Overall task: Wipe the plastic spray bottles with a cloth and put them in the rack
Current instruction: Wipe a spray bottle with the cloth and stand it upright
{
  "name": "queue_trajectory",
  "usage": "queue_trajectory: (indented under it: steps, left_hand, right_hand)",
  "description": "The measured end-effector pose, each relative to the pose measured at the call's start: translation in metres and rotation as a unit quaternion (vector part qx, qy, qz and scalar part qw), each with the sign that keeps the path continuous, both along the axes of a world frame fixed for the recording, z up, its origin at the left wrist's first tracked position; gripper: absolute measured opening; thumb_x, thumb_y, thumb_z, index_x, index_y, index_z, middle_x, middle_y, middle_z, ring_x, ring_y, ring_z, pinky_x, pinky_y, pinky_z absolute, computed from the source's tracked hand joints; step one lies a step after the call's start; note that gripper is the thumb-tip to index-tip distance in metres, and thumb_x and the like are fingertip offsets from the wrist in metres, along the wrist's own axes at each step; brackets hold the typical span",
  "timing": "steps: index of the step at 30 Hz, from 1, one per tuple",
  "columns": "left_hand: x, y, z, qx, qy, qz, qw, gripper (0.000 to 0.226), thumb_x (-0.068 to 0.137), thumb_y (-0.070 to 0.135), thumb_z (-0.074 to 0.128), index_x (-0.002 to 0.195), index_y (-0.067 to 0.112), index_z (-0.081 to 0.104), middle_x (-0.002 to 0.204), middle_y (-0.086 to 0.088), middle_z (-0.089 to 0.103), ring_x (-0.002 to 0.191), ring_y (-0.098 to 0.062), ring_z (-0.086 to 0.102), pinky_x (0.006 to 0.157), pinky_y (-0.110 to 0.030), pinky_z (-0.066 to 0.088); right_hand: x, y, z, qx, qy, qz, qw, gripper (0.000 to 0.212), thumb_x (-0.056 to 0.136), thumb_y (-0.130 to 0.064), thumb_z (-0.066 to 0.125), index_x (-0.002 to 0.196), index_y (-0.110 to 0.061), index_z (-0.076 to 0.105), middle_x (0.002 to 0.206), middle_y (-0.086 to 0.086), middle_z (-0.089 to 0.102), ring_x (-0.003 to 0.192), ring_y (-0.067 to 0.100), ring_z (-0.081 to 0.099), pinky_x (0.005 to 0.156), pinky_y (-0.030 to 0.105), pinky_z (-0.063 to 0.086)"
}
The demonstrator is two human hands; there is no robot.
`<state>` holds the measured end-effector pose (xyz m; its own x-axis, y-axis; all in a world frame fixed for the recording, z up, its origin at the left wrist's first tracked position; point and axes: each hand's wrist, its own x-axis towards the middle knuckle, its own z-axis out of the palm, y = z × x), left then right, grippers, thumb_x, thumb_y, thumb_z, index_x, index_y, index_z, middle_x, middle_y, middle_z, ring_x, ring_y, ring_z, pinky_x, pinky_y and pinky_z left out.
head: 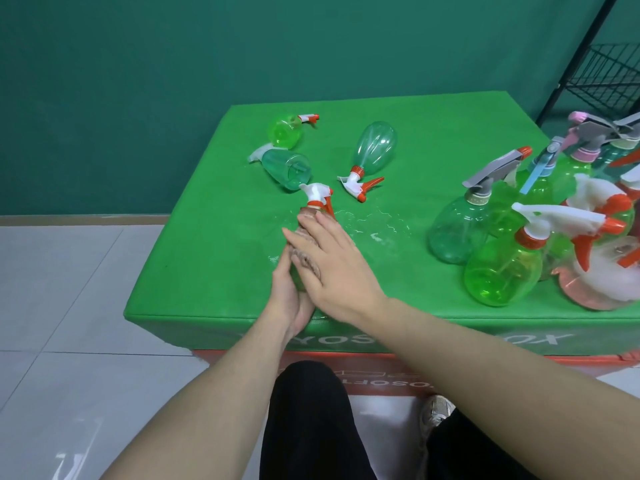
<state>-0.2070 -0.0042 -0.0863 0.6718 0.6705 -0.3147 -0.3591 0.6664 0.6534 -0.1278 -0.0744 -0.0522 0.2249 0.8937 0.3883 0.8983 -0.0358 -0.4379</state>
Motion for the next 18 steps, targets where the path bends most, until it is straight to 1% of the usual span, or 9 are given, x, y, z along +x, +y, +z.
queue_trajectory:
  steps: [3, 4, 7, 10, 12, 14, 15, 16, 18]
  left_hand:
    - [0.000, 0.001, 0.002, -0.004, -0.015, -0.004, 1.000, 0.040, 0.107, 0.041, 0.038, 0.129, 0.021, 0.065, 0.128, -0.003, 0.071, 0.114, -0.017, 0.069, 0.081, -0.034, 0.060]
    - [0.001, 0.001, 0.003, -0.002, -0.013, -0.008, 1.000, 0.039, 0.106, 0.041, 0.040, 0.128, 0.023, 0.066, 0.128, -0.004, 0.071, 0.114, -0.018, 0.069, 0.083, -0.038, 0.060]
    - [0.001, 0.003, 0.001, 0.006, -0.004, -0.026, 1.000, 0.039, 0.104, 0.040, 0.044, 0.127, 0.020, 0.069, 0.132, -0.011, 0.068, 0.121, -0.027, 0.063, 0.101, -0.049, 0.050]
    - [0.001, 0.004, -0.002, 0.010, 0.008, -0.027, 1.000, 0.042, 0.104, 0.040, 0.045, 0.130, 0.017, 0.067, 0.133, -0.014, 0.066, 0.123, -0.030, 0.060, 0.109, -0.053, 0.043]
    - [0.001, 0.004, -0.002, 0.003, 0.007, -0.022, 1.000, 0.042, 0.103, 0.041, 0.045, 0.129, 0.017, 0.068, 0.132, -0.013, 0.068, 0.119, -0.028, 0.064, 0.104, -0.050, 0.049]
    - [0.000, 0.003, 0.000, -0.009, 0.006, -0.013, 1.000, 0.040, 0.102, 0.042, 0.046, 0.121, 0.018, 0.071, 0.125, -0.011, 0.071, 0.111, -0.024, 0.069, 0.088, -0.044, 0.059]
    - [0.000, 0.003, -0.001, -0.012, 0.006, -0.012, 1.000, 0.040, 0.103, 0.043, 0.045, 0.118, 0.019, 0.072, 0.122, -0.009, 0.073, 0.108, -0.022, 0.071, 0.081, -0.040, 0.061]
    - [0.000, 0.003, -0.002, -0.013, 0.009, -0.011, 1.000, 0.041, 0.103, 0.045, 0.043, 0.118, 0.019, 0.072, 0.121, -0.007, 0.073, 0.107, -0.020, 0.072, 0.078, -0.037, 0.060]
    - [0.000, 0.001, -0.003, -0.004, 0.026, -0.007, 1.000, 0.045, 0.105, 0.048, 0.039, 0.122, 0.019, 0.069, 0.125, -0.005, 0.072, 0.112, -0.016, 0.070, 0.084, -0.033, 0.058]
  right_hand:
    - [0.006, 0.016, 0.012, -0.029, 0.029, -0.011, 0.999, 0.047, 0.104, -0.033, 0.042, 0.151, -0.028, 0.047, 0.164, 0.001, 0.031, 0.155, 0.020, 0.015, 0.128, 0.038, 0.007]
    - [0.009, 0.020, 0.014, -0.035, 0.041, -0.018, 0.998, 0.047, 0.105, -0.034, 0.042, 0.151, -0.028, 0.047, 0.165, 0.001, 0.030, 0.155, 0.020, 0.015, 0.128, 0.038, 0.008]
    - [0.016, 0.029, 0.018, -0.048, 0.097, -0.047, 0.993, 0.047, 0.107, -0.037, 0.039, 0.152, -0.027, 0.046, 0.166, -0.001, 0.027, 0.154, 0.017, 0.017, 0.127, 0.039, 0.012]
    - [0.015, 0.033, 0.017, -0.053, 0.152, -0.064, 0.985, 0.047, 0.108, -0.039, 0.037, 0.153, -0.026, 0.045, 0.167, -0.006, 0.024, 0.153, 0.013, 0.017, 0.127, 0.036, 0.014]
    - [0.011, 0.031, 0.016, -0.042, 0.143, -0.061, 0.987, 0.047, 0.107, -0.034, 0.040, 0.151, -0.022, 0.047, 0.165, -0.001, 0.029, 0.152, 0.016, 0.022, 0.126, 0.033, 0.014]
    - [0.006, 0.026, 0.013, -0.039, 0.107, -0.046, 0.992, 0.046, 0.106, -0.029, 0.043, 0.149, -0.016, 0.050, 0.160, 0.008, 0.039, 0.149, 0.023, 0.029, 0.125, 0.033, 0.017]
    - [0.004, 0.023, 0.011, -0.036, 0.080, -0.038, 0.995, 0.048, 0.104, -0.028, 0.043, 0.149, -0.014, 0.051, 0.156, 0.011, 0.043, 0.147, 0.026, 0.032, 0.124, 0.036, 0.021]
    - [0.003, 0.020, 0.007, -0.032, 0.052, -0.030, 0.998, 0.050, 0.101, -0.028, 0.043, 0.148, -0.013, 0.051, 0.154, 0.013, 0.046, 0.146, 0.028, 0.035, 0.123, 0.041, 0.025]
    - [0.001, 0.012, 0.001, -0.028, 0.010, -0.018, 0.999, 0.054, 0.099, -0.031, 0.040, 0.149, -0.014, 0.049, 0.153, 0.013, 0.046, 0.146, 0.030, 0.034, 0.121, 0.046, 0.028]
